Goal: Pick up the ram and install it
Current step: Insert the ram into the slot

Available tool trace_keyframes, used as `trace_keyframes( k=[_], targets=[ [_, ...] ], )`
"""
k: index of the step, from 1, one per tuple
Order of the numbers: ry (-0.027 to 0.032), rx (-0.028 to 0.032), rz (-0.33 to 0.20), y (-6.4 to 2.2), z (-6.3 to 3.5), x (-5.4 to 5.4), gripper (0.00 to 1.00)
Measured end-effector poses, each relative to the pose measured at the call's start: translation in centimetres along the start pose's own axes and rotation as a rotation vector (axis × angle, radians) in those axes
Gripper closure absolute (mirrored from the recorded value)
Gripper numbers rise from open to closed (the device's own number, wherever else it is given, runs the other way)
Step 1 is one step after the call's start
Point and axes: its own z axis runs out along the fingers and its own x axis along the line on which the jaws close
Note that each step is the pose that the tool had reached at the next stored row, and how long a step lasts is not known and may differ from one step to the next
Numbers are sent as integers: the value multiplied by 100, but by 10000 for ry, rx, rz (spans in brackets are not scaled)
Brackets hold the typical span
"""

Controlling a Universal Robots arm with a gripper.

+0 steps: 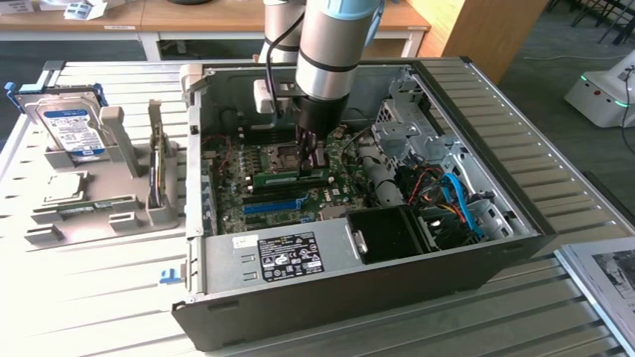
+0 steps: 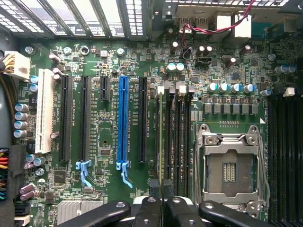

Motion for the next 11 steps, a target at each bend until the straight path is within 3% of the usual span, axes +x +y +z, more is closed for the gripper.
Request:
trace_keyframes(
  k=[11],
  targets=[
    [1, 0, 0, -1, 15, 3, 88]
  ],
)
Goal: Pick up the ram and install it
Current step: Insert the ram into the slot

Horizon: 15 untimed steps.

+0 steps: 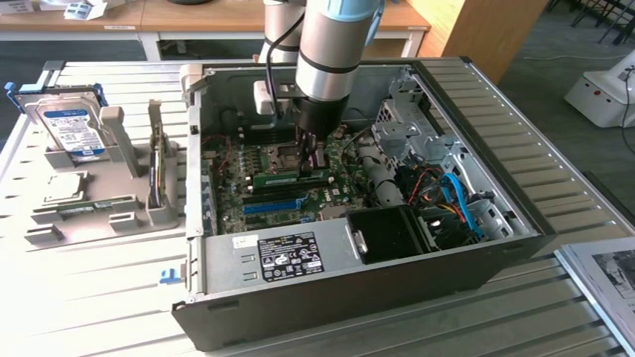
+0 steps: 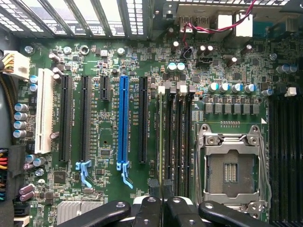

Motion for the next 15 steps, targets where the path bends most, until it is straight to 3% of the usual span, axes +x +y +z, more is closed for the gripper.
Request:
trace_keyframes(
  k=[15],
  targets=[
    [-1, 0, 0, -3, 9, -5, 88]
  ],
)
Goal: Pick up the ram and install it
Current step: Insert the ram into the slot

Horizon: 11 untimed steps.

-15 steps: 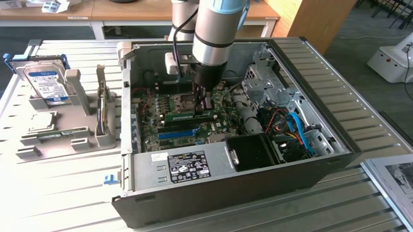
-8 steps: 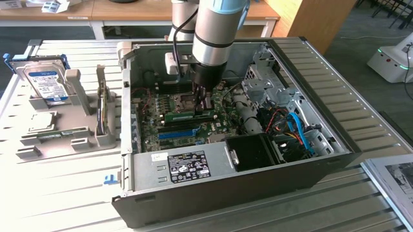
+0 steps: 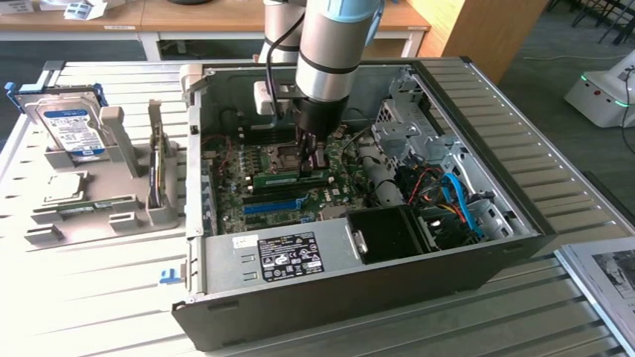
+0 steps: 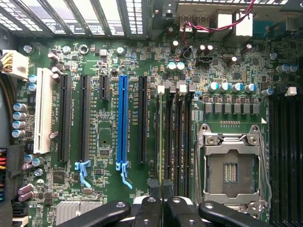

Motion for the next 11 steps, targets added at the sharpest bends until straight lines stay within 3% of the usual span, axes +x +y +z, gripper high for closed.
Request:
trace_keyframes(
  k=[11],
  targets=[
    [-1, 48, -1, 2, 0, 0, 88]
  ],
)
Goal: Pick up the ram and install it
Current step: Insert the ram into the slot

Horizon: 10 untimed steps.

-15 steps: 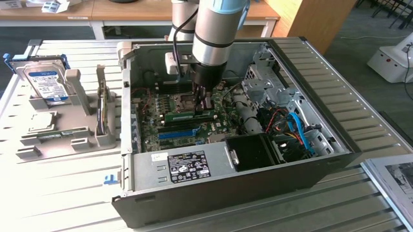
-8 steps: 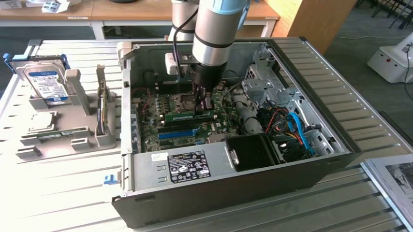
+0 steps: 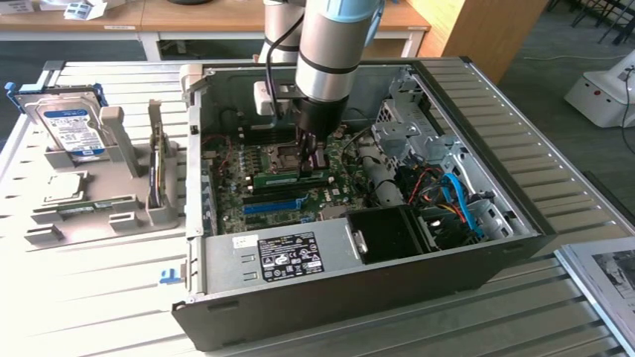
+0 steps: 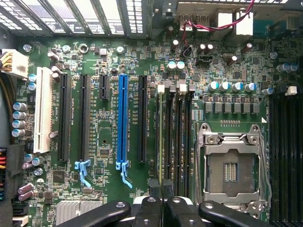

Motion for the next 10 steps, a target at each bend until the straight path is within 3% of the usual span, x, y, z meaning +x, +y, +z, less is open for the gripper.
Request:
trace_keyframes(
  k=[10],
  targets=[
    [1, 34, -1, 2, 0, 0, 88]
  ],
)
